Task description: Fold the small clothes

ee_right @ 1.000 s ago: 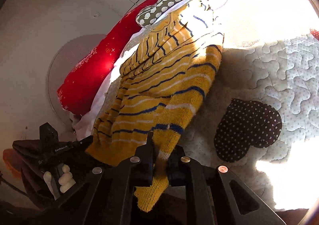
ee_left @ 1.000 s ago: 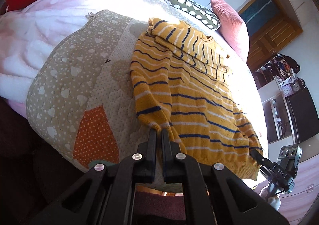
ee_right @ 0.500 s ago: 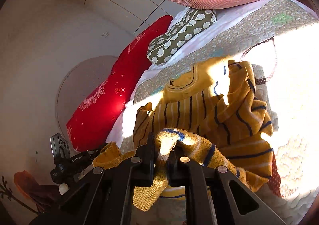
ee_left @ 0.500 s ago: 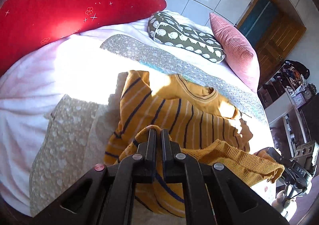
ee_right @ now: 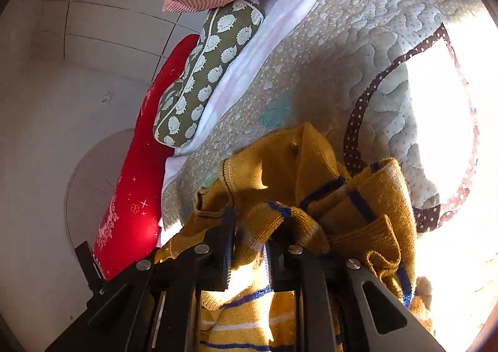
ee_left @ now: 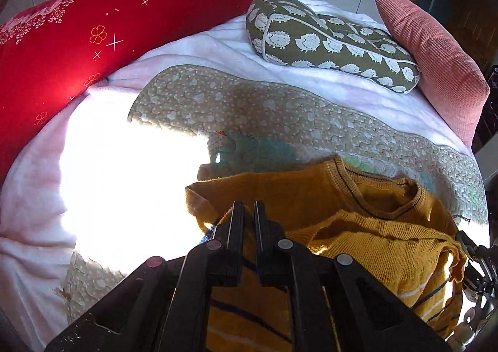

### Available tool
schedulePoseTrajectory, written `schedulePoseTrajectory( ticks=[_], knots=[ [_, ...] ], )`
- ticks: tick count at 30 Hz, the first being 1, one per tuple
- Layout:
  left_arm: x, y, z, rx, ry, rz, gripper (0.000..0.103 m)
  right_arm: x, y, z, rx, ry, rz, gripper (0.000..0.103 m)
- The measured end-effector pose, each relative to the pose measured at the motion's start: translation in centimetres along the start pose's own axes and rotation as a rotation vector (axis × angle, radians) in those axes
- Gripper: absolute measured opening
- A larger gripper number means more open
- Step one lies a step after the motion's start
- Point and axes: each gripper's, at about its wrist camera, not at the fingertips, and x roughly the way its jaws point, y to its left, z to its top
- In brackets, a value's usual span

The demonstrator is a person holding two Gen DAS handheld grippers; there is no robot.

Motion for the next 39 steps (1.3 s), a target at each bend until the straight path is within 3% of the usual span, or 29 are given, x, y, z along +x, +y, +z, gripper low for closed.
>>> schedulePoseTrajectory(
  ticks=[2, 4, 5, 9, 14, 19, 22, 24, 26, 28, 29, 30, 31, 32, 35, 39],
  knots=[
    [-0.4, 1.4, 0.3, -0.061, 0.011, -0.068, 0.015, -0.9, -0.4, 0.6, 0.045, -0.028, 0.064, 0.041],
    [-1.0, 3.0, 0.5, -0.125, 0.027, -0.137, 0.024, -2.5, -0.5, 1.1, 0.062, -0.091, 0.08, 0.062],
    [-1.4, 3.8, 0.4, -0.15, 0.025, -0.153, 0.027, -3.2, -0.5, 1.4, 0.063, -0.121, 0.064, 0.064],
    [-3.3, 6.4, -0.6, -0.16, -0.002, -0.129, 0.035, -5.3, 1.0, 1.5, -0.043, -0.129, -0.029, 0.065],
    [-3.9, 8.9, -3.7, -0.07, -0.016, -0.038, 0.062, -6.4, 2.1, -0.7, -0.226, -0.083, -0.183, 0.065],
    [-2.2, 9.9, -6.9, -0.018, 0.055, -0.102, 0.065, -7.2, 1.0, -3.4, -0.336, -0.066, -0.274, 0.069],
    [-1.0, 9.3, -7.7, -0.011, 0.069, -0.146, 0.08, -6.2, 0.3, -4.2, -0.375, -0.02, -0.318, 0.069],
    [-0.2, 8.5, -7.9, 0.008, 0.078, -0.162, 0.08, -5.3, -0.2, -4.2, -0.368, 0.003, -0.332, 0.069],
    [0.6, 7.7, -8.0, 0.023, 0.096, -0.182, 0.08, -4.1, -0.9, -3.8, -0.32, 0.04, -0.285, 0.069],
    [1.7, 7.1, -8.1, 0.006, 0.133, -0.194, 0.08, -2.7, -1.6, -3.5, -0.28, 0.061, -0.258, 0.079],
    [2.2, 6.9, -8.3, -0.004, 0.152, -0.183, 0.078, -2.2, -1.8, -3.4, -0.274, 0.059, -0.257, 0.079],
    [2.3, 6.7, -8.4, -0.005, 0.161, -0.176, 0.071, -2.0, -2.1, -3.4, -0.26, 0.059, -0.248, 0.072],
    [2.1, 6.5, -8.4, -0.01, 0.169, -0.208, 0.045, -2.1, -2.3, -3.4, -0.238, 0.053, -0.23, 0.042],
    [1.8, 6.2, -8.5, -0.022, 0.187, -0.25, 0.025, -2.2, -2.6, -3.3, -0.203, 0.066, -0.191, 0.036],
    [-0.2, 4.6, -8.8, 0.022, 0.156, -0.18, 0.02, -4.0, -2.7, -3.6, -0.179, 0.056, -0.128, 0.03],
    [-2.8, 3.4, -9.5, 0.016, 0.139, -0.198, 0.019, -7.6, -2.0, -4.2, -0.179, 0.016, -0.065, 0.027]
  ],
)
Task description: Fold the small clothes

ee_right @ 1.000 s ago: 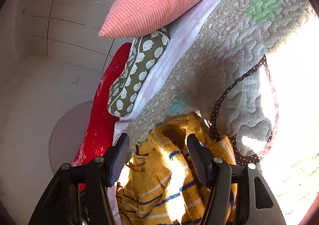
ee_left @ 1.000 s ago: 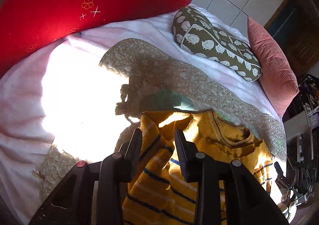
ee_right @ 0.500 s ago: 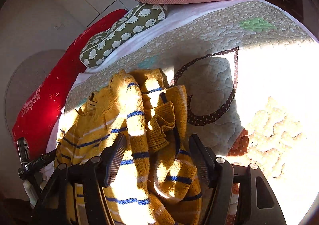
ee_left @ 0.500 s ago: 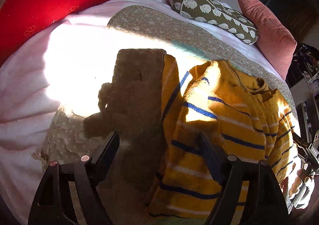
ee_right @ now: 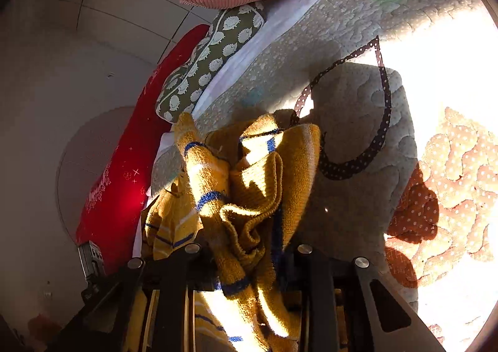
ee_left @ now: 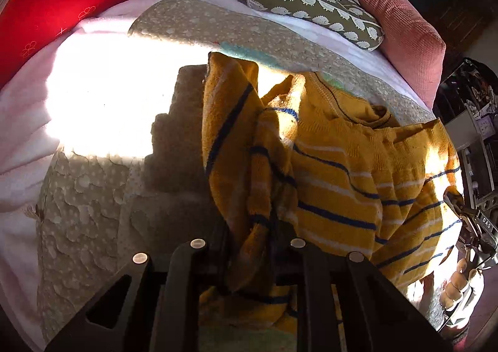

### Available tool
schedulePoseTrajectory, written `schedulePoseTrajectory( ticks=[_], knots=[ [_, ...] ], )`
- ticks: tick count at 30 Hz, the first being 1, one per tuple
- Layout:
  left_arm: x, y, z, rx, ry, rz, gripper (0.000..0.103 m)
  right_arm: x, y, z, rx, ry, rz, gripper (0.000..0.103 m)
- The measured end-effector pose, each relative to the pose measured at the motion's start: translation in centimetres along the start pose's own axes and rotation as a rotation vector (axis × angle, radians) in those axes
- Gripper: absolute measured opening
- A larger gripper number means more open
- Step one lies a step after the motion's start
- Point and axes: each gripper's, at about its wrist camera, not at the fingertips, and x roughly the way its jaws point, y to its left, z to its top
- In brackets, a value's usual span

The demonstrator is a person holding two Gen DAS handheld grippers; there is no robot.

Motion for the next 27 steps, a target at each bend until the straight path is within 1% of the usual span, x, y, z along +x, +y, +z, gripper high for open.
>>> schedulePoseTrajectory(
  ticks=[4, 8, 10, 11, 12, 13, 14, 15, 16, 17, 19, 20, 22, 24, 26, 27],
  knots=[
    [-1.7, -2.3, -2.3, 0.016, 0.008, -0.036, 0.018, -3.3, -0.1, -0.5, -0.017, -0.017, -0.001, 0.027],
    [-3.0, -4.8, -5.2, 0.049, 0.025, -0.086, 0.018, -7.2, -2.7, -0.9, 0.043, -0.049, 0.003, 0.027],
    [-3.7, -6.1, -6.8, 0.085, 0.015, -0.077, 0.017, -9.3, -4.2, -1.4, 0.077, -0.062, 0.01, 0.027],
    [-4.0, -6.5, -7.5, 0.101, 0.005, -0.061, 0.015, -10.0, -4.9, -1.8, 0.09, -0.065, 0.004, 0.027],
    [-4.1, -6.8, -8.2, 0.114, -0.003, -0.034, 0.015, -10.5, -5.6, -2.1, 0.1, -0.061, -0.014, 0.03],
    [-3.9, -6.8, -8.7, 0.118, -0.003, 0.001, 0.015, -10.7, -6.3, -2.3, 0.1, -0.053, -0.048, 0.035],
    [-3.3, -6.6, -8.9, 0.113, 0.006, 0.031, 0.015, -10.8, -7.0, -2.4, 0.096, -0.049, -0.102, 0.038],
    [-2.7, -6.2, -9.0, 0.099, 0.022, 0.05, 0.015, -10.9, -7.6, -2.3, 0.091, -0.049, -0.158, 0.052],
    [-2.1, -5.6, -9.0, 0.075, 0.039, 0.053, 0.015, -11.2, -8.3, -2.2, 0.097, -0.063, -0.214, 0.063],
    [-1.9, -4.8, -8.9, 0.043, 0.053, 0.033, 0.015, -11.7, -8.7, -2.1, 0.114, -0.085, -0.233, 0.063],
    [-2.8, -3.6, -9.3, 0.0, 0.053, -0.015, 0.015, -13.4, -8.4, -2.0, 0.121, -0.135, -0.206, 0.063],
    [-3.6, -3.5, -9.5, 0.002, 0.034, -0.014, 0.015, -14.5, -7.8, -2.0, 0.095, -0.161, -0.216, 0.063],
    [-5.4, -3.4, -10.0, 0.024, -0.013, 0.019, 0.016, -15.8, -5.7, -1.9, 0.011, -0.18, -0.244, 0.063],
    [-6.8, -3.5, -10.6, 0.039, -0.049, 0.044, 0.024, -16.3, -4.3, -2.3, -0.035, -0.165, -0.23, 0.063],
    [-7.6, -3.8, -11.3, 0.054, -0.072, 0.039, 0.046, -16.5, -3.7, -3.5, -0.061, -0.142, -0.23, 0.063],
    [-7.8, -3.9, -11.7, 0.064, -0.077, 0.031, 0.051, -16.5, -3.7, -4.4, -0.077, -0.135, -0.229, 0.064]
  ],
)
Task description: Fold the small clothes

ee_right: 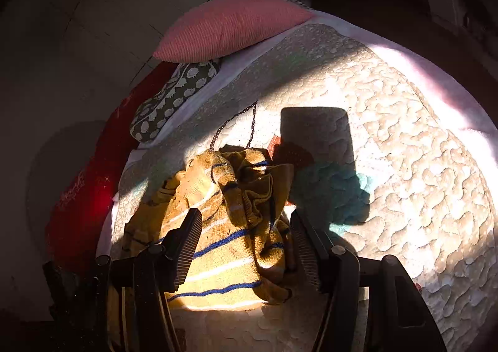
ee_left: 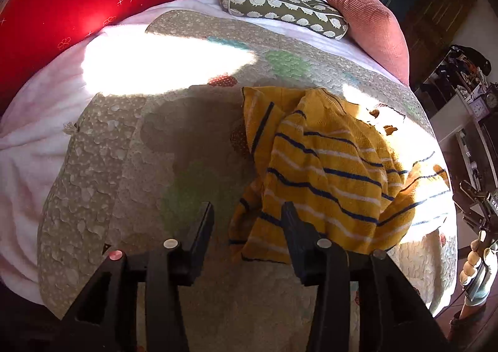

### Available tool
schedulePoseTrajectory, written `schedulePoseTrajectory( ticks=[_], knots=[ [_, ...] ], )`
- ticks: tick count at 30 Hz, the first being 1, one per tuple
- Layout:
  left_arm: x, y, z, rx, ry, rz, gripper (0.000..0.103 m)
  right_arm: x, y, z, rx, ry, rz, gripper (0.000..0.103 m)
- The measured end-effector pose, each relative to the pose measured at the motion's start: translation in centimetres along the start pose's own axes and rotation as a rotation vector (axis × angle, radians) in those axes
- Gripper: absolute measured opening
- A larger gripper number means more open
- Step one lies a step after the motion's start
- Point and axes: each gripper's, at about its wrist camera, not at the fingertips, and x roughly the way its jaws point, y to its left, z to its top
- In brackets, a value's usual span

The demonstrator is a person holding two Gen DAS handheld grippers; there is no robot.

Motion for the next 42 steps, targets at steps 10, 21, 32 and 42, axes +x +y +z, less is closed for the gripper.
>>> schedulePoseTrajectory(
  ticks=[10, 21, 32, 42],
  knots=[
    [5.6, -3.4, -2.2, 0.058, 0.1, -0.009, 0.053, 4.4, 0.6, -6.5, -0.127, 0.09, -0.031, 0.031],
    [2.2, -1.8, -3.4, -0.036, 0.119, 0.015, 0.008, -0.3, -0.2, -6.8, -0.02, 0.109, 0.089, 0.013],
    [-0.7, 3.0, -7.0, -0.078, 0.013, 0.065, 0.033, -4.2, 4.7, -6.7, -0.171, -0.044, -0.077, 0.041],
    [-6.3, 2.7, -10.3, 0.123, -0.285, 0.35, 0.061, 13.2, 21.7, -7.0, -0.355, 0.146, 0.072, 0.041]
  ],
)
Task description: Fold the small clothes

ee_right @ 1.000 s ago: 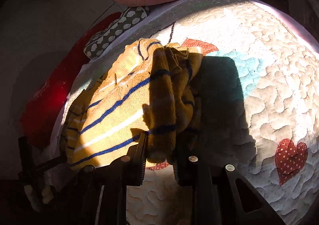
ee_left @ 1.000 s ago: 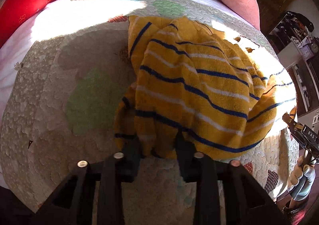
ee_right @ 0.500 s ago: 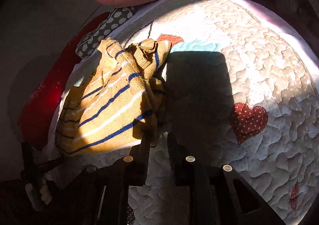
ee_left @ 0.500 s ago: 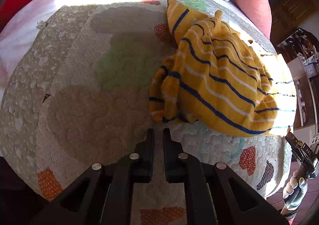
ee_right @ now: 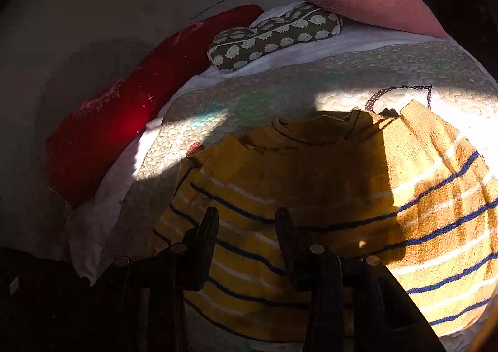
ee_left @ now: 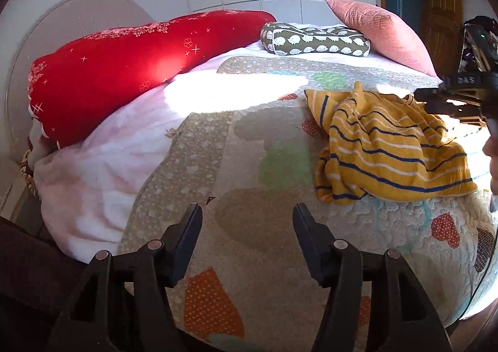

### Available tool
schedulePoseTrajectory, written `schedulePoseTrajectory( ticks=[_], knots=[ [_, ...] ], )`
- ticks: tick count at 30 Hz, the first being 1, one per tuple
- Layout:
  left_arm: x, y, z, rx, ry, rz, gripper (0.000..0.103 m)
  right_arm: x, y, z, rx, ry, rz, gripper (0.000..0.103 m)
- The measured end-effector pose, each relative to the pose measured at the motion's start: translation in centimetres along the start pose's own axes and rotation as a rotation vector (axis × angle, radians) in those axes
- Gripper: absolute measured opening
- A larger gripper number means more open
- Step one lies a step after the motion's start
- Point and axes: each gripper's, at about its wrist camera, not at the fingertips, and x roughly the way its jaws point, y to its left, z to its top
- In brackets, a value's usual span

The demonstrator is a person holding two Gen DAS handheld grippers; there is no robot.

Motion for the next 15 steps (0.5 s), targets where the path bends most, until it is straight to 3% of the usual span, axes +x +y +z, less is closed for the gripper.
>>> schedulePoseTrajectory(
  ticks=[4, 7, 8, 9, 15],
  knots=[
    [-0.3, 2.7, -0.5, -0.039, -0.004, -0.018, 0.061, 7.2, 2.5, 3.0, 0.067, 0.078, 0.031, 0.042],
    [0.0, 4.3, -1.1, -0.071, 0.006, -0.016, 0.061, 10.6, 3.2, 3.6, 0.113, 0.115, -0.067, 0.041],
    [0.2, 4.8, -1.2, -0.077, 0.008, -0.01, 0.061, 11.5, 3.2, 3.6, 0.123, 0.14, -0.101, 0.033],
    [0.5, 5.1, -1.4, -0.084, 0.012, -0.007, 0.061, 12.0, 3.4, 3.4, 0.134, 0.148, -0.077, 0.006],
    [1.8, 6.7, -1.7, -0.142, 0.038, -0.029, 0.061, 13.0, 6.9, 4.0, 0.089, 0.152, 0.029, 0.006]
  ],
)
